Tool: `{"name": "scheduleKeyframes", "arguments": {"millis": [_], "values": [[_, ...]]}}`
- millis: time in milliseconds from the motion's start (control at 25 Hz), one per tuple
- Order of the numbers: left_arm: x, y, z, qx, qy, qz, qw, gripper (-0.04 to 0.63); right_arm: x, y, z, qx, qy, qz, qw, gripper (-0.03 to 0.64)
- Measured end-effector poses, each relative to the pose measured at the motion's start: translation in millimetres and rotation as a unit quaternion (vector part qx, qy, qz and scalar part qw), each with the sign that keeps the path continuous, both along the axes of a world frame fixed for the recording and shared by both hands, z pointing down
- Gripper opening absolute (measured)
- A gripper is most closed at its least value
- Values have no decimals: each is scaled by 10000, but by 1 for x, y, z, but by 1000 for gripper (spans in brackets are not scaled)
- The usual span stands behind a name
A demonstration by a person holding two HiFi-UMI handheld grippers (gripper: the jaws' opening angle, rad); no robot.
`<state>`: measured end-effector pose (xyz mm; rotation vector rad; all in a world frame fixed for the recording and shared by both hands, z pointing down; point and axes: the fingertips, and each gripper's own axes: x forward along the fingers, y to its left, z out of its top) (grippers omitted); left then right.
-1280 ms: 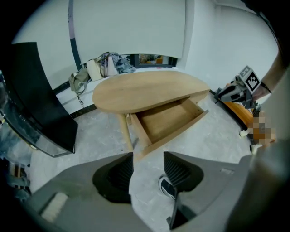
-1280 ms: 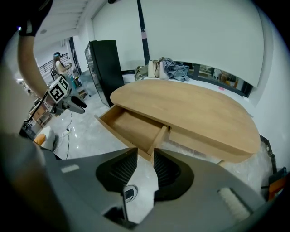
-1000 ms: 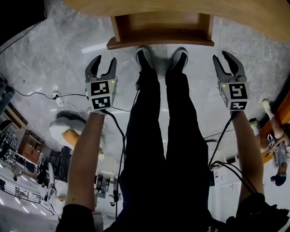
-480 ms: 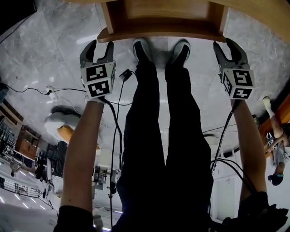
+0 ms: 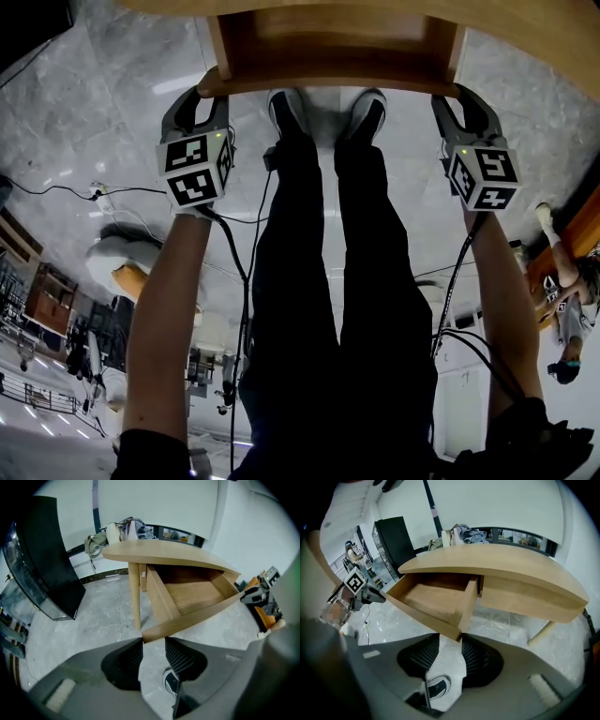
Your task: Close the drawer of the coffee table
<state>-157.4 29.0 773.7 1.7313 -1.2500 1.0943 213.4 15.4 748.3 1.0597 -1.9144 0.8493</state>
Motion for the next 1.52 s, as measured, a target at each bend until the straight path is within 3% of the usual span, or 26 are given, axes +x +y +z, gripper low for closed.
{"name": "scheduleKeyframes", "arguments": {"millis": [400, 1040, 1360, 1520], "values": [[1, -4, -13, -9, 197, -352, 9992, 158, 1, -10, -14, 27, -162, 421, 9990, 150], [-9, -60, -11, 191, 236, -261, 9992, 158, -8, -56, -13, 194, -289, 936, 9950, 149], [-11, -87, -12, 342, 272, -343, 9985, 158, -10, -86, -14, 340, -696, 1155, 9903, 150], [-2, -101, -14, 422, 285, -355, 9981, 158, -1, -104, -14, 360, -984, 1635, 9810, 150]]}}
